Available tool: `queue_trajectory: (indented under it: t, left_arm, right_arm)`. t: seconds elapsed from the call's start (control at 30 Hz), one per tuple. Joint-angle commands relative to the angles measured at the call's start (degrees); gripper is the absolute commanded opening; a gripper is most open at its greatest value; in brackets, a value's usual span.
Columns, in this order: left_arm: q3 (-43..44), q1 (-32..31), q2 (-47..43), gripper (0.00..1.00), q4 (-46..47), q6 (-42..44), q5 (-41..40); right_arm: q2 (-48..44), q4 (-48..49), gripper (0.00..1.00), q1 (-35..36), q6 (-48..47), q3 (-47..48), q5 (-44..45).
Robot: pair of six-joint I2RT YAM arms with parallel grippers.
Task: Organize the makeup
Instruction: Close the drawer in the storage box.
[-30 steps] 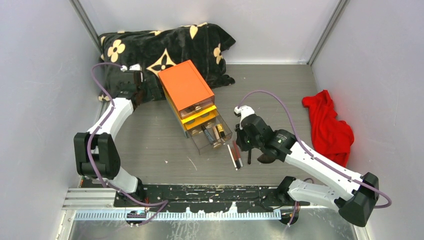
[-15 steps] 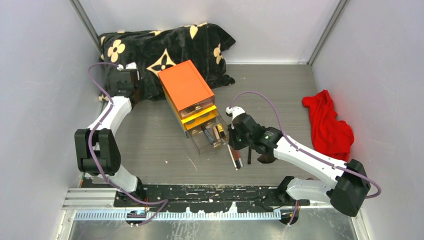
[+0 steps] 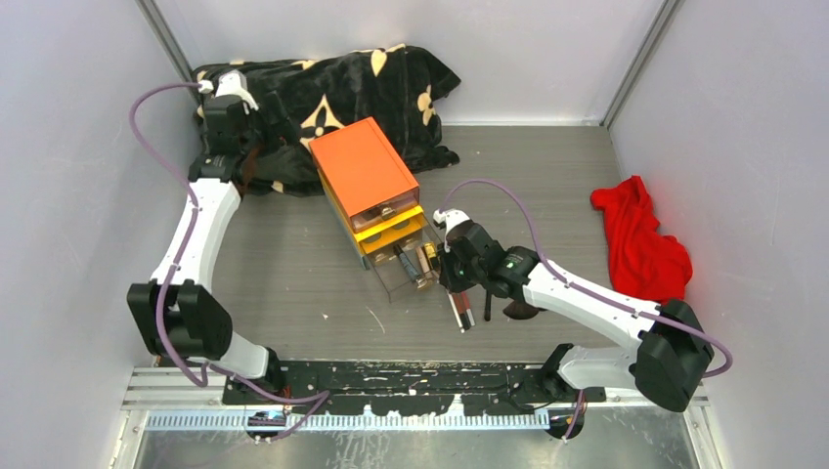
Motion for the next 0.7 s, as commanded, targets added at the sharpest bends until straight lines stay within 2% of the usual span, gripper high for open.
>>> queue_trajectory:
  t: [0.0, 0.27, 0.57, 0.67]
  left_arm:
    - [2.33, -3.88, -2.41, 1.00, -0.51, -1.57, 3.71]
    - [3.25, -12.86, -0.95, 1.00, -2.82, 1.37, -0.94]
    - [4.59, -16.99, 0.12, 1.00, -3.58, 6.69, -1.99]
    - [3.37, -18.07, 0.08, 0.93, -1.94, 7.51, -1.01]
  right_arm:
    - [-0.51, 3.00, 0.01, 0.29, -0.38, 0.11, -0.20]
    - [-0.34, 2.79, 0.01, 0.29, -0.52, 0.13, 0.18]
    - [-0.18, 2.84, 0.01, 0.25, -0.51, -0.32, 0.18]
    - [-0.12, 2.79, 0.01, 0.29, -0.59, -0.31, 0.38]
